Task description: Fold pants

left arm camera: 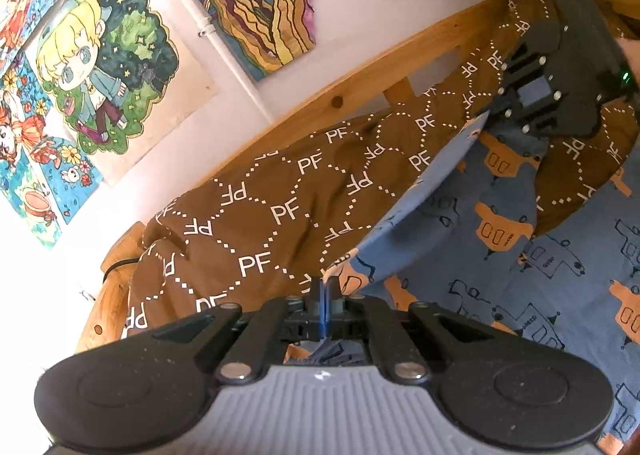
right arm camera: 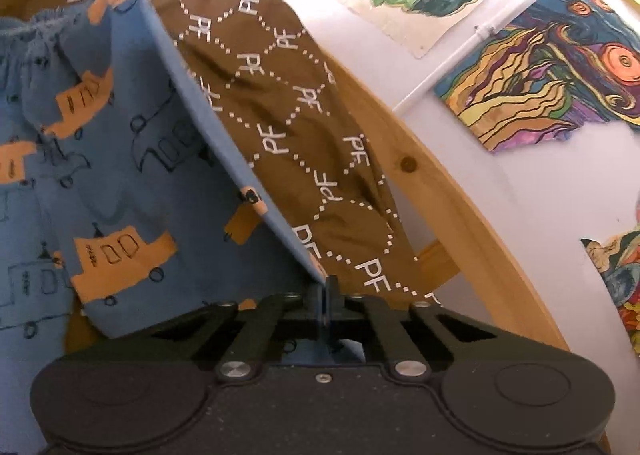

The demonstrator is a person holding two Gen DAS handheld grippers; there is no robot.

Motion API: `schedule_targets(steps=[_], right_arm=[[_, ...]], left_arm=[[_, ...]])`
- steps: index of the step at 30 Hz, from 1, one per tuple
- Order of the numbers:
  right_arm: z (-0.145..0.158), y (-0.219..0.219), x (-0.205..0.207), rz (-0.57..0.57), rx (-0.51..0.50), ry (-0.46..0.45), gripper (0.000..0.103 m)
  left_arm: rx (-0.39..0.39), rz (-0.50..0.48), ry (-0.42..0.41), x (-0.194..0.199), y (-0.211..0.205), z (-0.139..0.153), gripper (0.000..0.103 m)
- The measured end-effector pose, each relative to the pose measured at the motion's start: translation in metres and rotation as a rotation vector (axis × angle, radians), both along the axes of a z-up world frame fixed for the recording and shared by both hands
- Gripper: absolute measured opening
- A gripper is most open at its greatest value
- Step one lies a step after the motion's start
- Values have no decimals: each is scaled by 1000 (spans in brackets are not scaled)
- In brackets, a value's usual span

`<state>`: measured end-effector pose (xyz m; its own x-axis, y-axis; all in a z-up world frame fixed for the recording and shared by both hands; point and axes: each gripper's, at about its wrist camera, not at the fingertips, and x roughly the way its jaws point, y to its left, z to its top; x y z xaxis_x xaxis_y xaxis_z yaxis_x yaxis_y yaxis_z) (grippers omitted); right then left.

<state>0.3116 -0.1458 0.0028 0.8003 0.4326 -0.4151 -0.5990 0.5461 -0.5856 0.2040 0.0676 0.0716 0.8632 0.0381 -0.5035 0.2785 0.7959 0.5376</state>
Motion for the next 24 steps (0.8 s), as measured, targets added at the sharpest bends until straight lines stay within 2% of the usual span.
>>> schedule_targets(steps=[5, 8, 10, 12, 15, 22, 24], right_arm=[[20, -26, -50, 34, 4, 0, 0], [24, -37, -94, 82, -37, 2, 0], [22, -42, -123, 108, -58, 27, 0], [18, -45, -149, 129, -79, 62, 0], [6, -46, -182, 141, -97, 105, 0], [-33, -43, -217, 108, -87, 201, 0], [-35, -45, -223, 96, -81, 203, 0]], left_arm=[[31, -8, -96, -30, -2, -2, 0], [75, -23, -107, -52, -6, -14, 0], [137, -53, -100, -68, -10, -29, 0], [186, -83, -85, -84, -15, -44, 0], [217, -107, -42, -98, -19, -62, 0], [223, -123, 69, -111, -20, -87, 0], [196, -125, 83, -116, -20, -88, 0]])
